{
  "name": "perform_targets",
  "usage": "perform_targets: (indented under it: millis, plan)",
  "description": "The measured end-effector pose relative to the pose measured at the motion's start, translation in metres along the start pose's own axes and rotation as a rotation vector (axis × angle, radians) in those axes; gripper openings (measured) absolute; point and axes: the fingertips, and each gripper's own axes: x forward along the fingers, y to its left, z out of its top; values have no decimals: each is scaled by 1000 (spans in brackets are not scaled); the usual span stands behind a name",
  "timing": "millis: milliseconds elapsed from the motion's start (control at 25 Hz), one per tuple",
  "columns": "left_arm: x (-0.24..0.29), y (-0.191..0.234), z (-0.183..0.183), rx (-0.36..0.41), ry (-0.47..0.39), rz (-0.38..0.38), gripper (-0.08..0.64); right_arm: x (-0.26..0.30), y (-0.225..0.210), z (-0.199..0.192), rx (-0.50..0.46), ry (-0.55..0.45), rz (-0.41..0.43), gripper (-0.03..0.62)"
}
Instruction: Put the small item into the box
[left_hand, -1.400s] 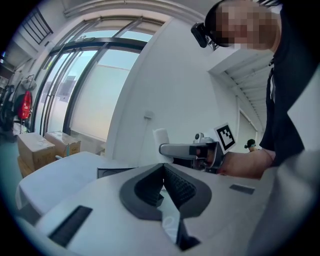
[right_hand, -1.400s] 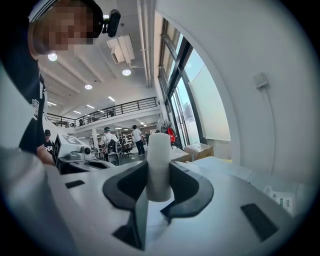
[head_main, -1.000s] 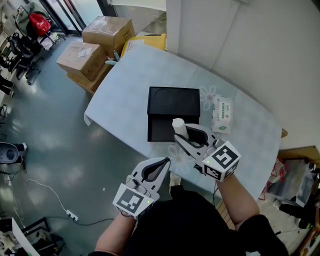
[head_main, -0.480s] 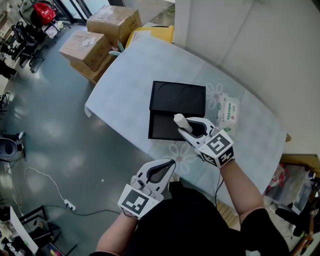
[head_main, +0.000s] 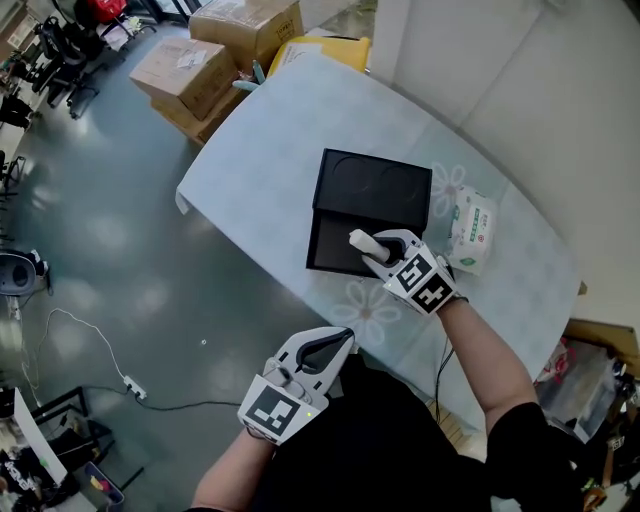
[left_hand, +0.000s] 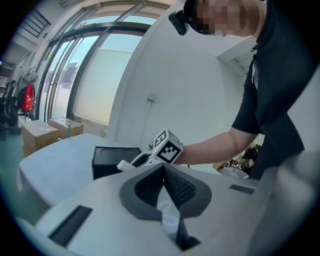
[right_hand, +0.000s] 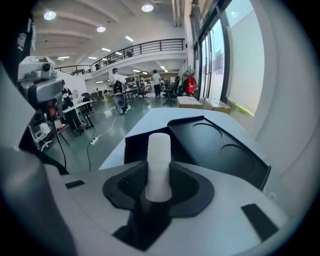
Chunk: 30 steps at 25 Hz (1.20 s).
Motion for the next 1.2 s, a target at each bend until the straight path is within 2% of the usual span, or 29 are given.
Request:
perform_targets:
  millis: [280,600,880,1200]
  plan:
    - [-11,8,-3,-40,-13,37,8,28,1,-23,-133,184,22,138]
    - [-19,13,-14,-72,4,68,8,48,4,-44,-227,311,49,138]
    - [-19,11,-15,-74,7,62,8,53,5,-48,-236,321,46,140]
    - [-25,5,-14,-68,1,61,8,46,5,-41,-207,261,21,160]
